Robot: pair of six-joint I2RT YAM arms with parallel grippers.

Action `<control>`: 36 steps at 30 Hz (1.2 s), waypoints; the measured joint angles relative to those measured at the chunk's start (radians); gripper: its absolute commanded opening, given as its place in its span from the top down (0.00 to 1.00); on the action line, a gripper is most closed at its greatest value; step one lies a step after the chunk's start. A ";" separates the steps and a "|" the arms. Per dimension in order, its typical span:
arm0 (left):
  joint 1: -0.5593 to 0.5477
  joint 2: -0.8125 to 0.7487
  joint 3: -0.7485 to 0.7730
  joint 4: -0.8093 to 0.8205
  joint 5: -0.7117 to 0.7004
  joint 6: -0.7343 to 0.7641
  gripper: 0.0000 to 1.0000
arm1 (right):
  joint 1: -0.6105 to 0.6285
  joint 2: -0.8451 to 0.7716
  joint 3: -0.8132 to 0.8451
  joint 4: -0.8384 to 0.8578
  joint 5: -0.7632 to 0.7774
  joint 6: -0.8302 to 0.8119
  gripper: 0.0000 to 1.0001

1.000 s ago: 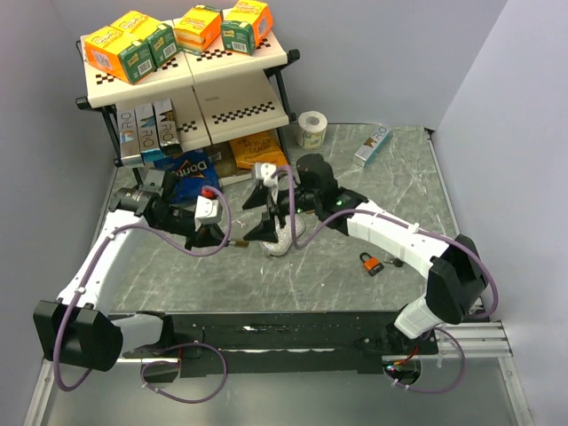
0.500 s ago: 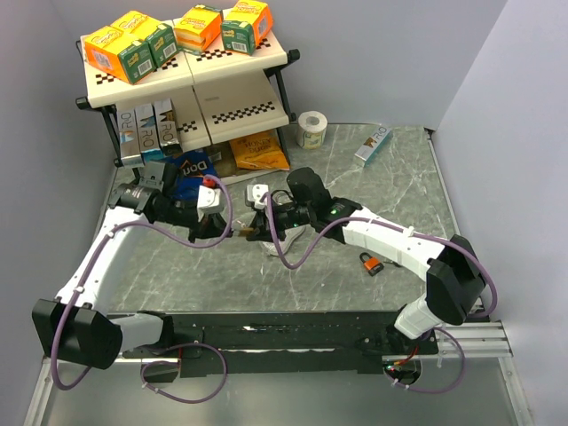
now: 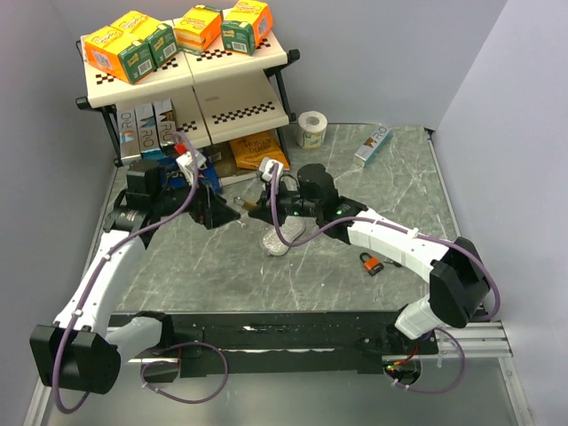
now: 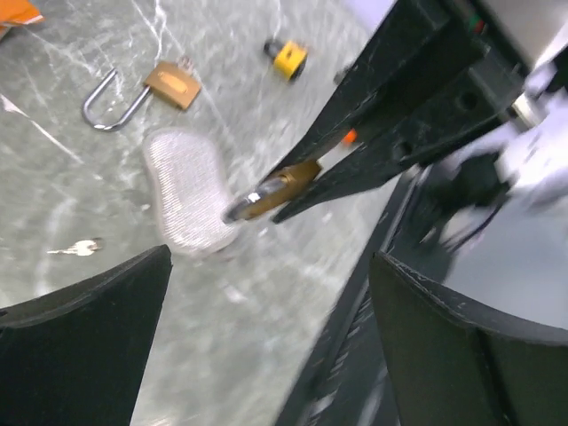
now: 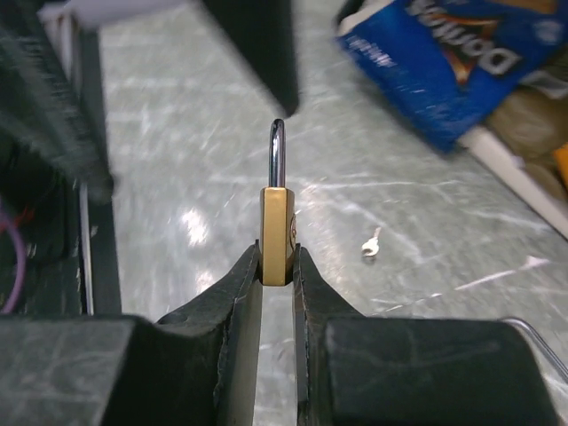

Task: Lock with the key
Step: Place the lock at the center of the board.

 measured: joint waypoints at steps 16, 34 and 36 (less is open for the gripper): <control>-0.061 -0.031 -0.139 0.378 -0.369 -0.913 0.01 | 0.035 0.012 0.077 0.066 0.251 0.197 1.00; -0.113 -0.017 -0.158 0.438 -0.473 -0.977 0.32 | 0.099 0.064 0.097 0.073 0.333 0.217 1.00; -0.119 -0.018 -0.158 0.439 -0.478 -0.980 0.30 | 0.101 0.067 0.104 0.073 0.340 0.224 1.00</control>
